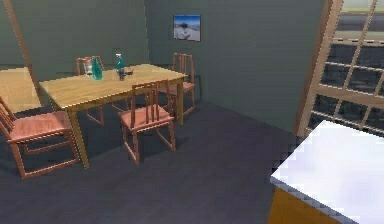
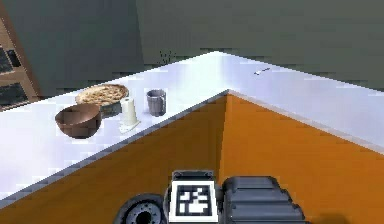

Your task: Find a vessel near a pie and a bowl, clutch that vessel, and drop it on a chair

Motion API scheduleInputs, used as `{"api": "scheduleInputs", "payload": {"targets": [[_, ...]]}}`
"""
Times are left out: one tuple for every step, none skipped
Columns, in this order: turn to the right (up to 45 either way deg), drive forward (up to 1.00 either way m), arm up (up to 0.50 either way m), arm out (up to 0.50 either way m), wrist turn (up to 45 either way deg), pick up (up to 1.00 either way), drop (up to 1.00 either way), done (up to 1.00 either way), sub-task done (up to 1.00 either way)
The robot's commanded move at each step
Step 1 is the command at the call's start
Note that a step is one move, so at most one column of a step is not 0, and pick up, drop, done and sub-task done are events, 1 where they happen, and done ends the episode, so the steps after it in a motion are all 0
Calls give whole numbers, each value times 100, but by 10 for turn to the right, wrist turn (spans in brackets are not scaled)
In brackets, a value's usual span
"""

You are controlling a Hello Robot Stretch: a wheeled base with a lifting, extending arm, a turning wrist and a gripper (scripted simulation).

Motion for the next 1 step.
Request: {"api": "scheduleInputs", "payload": {"targets": [[0, 0, 0, 50, 0, 0, 0, 0, 0]]}}
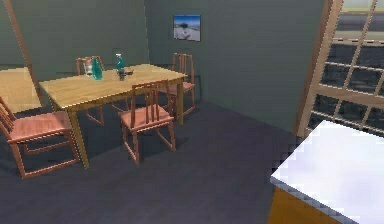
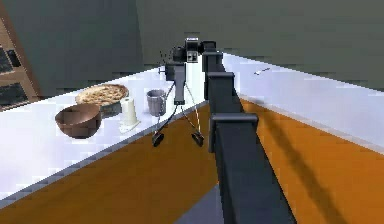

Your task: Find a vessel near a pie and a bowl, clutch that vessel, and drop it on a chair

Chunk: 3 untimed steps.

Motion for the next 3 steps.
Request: {"api": "scheduleInputs", "payload": {"targets": [[0, 0, 0, 0, 450, 0, 0, 0, 0], [0, 0, 0, 0, 450, 0, 0, 0, 0], [0, 0, 0, 0, 450, 0, 0, 0, 0]]}}
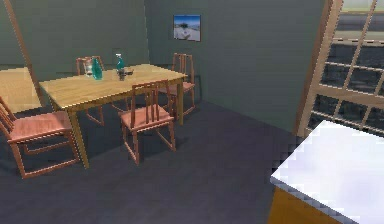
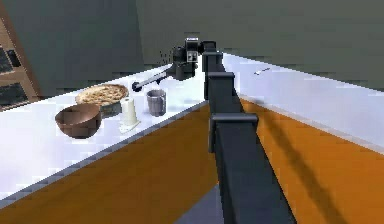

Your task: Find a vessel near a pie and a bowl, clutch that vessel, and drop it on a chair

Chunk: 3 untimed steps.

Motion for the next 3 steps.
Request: {"api": "scheduleInputs", "payload": {"targets": [[0, 0, 0, 0, 180, 0, 0, 0, 0], [0, 0, -12, 0, 0, 0, 0, 0, 0], [0, 0, 0, 0, 0, 100, 0, 0, 0]]}}
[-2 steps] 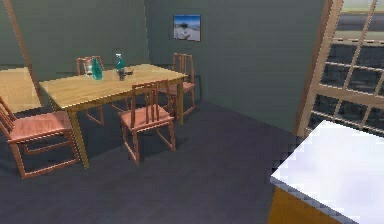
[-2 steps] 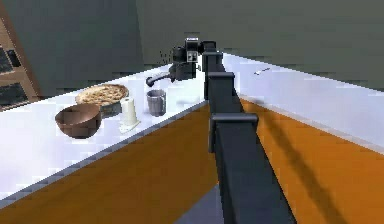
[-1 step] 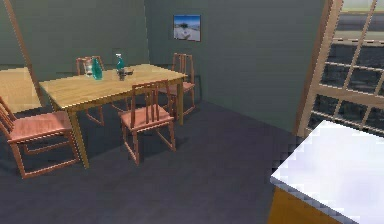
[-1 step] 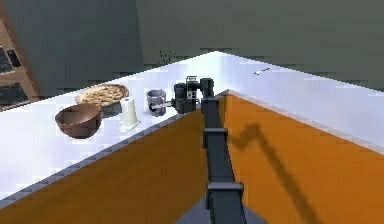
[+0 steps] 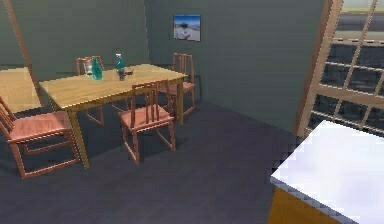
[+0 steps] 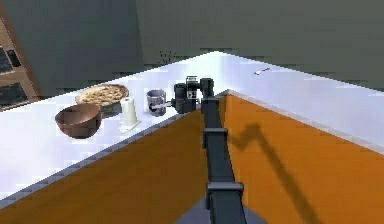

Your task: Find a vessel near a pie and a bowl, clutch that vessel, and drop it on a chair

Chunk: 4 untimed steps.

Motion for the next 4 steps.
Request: {"api": "scheduleInputs", "payload": {"targets": [[0, 0, 10, 0, 0, 0, 0, 0, 0], [0, 0, 2, 0, 0, 0, 0, 0, 0], [0, 0, 0, 0, -450, 0, 0, 0, 0], [0, 0, 0, 0, -450, 0, 0, 0, 0]]}}
